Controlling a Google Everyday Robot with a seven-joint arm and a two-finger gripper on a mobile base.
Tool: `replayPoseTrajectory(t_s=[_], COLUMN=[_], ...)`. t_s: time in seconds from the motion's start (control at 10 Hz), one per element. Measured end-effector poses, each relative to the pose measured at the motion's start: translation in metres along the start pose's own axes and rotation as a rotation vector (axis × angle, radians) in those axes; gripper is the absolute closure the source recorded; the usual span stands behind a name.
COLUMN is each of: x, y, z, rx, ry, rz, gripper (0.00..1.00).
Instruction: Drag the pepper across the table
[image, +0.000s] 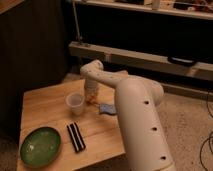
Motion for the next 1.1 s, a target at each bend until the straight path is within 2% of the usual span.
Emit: replayPoseTrajectory(t_s=[0.6, 1.1], x=[0.021, 0.041], y=[0.011, 0.010], z=[0.002, -0.001], rx=[-0.004, -0.013], ry=[0.011, 0.018], rz=[0.008, -0.003], gripper=[0.66, 0.66])
